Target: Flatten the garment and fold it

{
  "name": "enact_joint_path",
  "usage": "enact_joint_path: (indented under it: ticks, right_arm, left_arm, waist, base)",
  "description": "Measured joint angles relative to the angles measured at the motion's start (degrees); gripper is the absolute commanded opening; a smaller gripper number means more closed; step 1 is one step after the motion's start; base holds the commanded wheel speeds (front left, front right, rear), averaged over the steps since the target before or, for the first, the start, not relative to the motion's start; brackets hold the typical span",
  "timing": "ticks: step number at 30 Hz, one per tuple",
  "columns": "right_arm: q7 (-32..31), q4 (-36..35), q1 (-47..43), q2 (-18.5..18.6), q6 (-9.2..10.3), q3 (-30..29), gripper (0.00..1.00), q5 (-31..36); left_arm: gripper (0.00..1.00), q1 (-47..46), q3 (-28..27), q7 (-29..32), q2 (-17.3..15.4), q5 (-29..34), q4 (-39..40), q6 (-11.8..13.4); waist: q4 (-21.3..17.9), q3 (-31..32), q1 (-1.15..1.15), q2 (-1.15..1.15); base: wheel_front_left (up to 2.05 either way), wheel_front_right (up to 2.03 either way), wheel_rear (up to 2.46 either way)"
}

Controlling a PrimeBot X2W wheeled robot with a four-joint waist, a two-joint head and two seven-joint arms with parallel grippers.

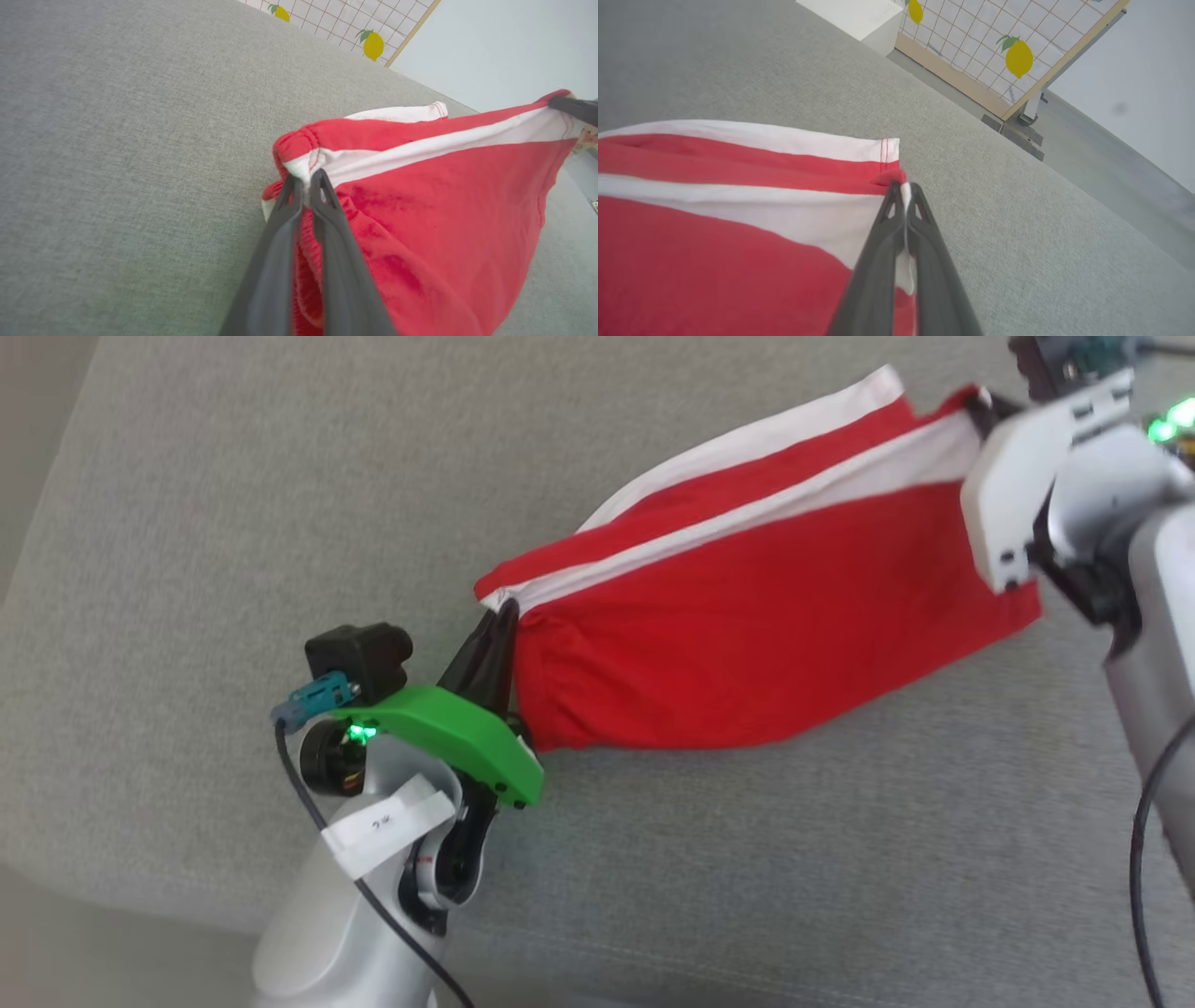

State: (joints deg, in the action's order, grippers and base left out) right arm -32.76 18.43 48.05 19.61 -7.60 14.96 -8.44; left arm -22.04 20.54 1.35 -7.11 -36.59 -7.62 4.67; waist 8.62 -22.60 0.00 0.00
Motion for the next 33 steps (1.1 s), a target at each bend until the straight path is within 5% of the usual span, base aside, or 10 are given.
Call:
enact_joint_path:
  ticks: [12,21,22,23,24,33]
  right_arm:
    - [-0.30,16.30,15.57,1.04,0.01,5.61,0.00,1.86]
    - [-6.82,22.60,20.39,1.05,0.03,5.76,0.00,1.20]
    - [-7.24,22.79,20.64,0.97,0.03,5.47,0.02,0.97]
    - [-7.36,22.86,20.69,0.90,0.03,5.37,0.51,0.73]
    - [-7.33,22.92,20.69,0.87,0.04,5.28,1.00,0.37]
    - [-3.21,21.96,14.34,1.09,0.04,4.57,1.00,-6.41]
  left_arm:
    - [0.00,-5.56,2.10,-4.01,2.77,-0.66,-5.08,-2.15]
    - [0.00,-8.11,4.38,-5.49,3.54,-1.70,-5.84,-3.25]
    - [0.36,-8.20,4.61,-5.48,3.56,-1.94,-5.90,-3.60]
    - [0.94,-8.27,4.77,-5.48,3.56,-2.10,-5.93,-3.72]
    - [1.00,-8.28,4.85,-5.49,3.56,-2.15,-5.99,-3.89]
    - [1.00,-5.78,5.23,-6.81,2.92,-2.30,-5.21,-3.96]
  waist:
    - [5.83,-7.83,0.01,0.00]
    - [9.15,-11.50,0.01,0.00]
    - [9.29,-11.66,0.01,0.00]
    - [9.30,-11.65,0.01,0.00]
    - [9.29,-11.56,0.01,0.00]
    - [8.15,-7.23,0.01,0.00]
  base:
    - [0.00,0.00,0.00]
    - [0.00,0.00,0.00]
    - [0.00,0.00,0.00]
    - [0.00,0.00,0.00]
    - [0.00,0.00,0.00]
    - [0.00,0.00,0.00]
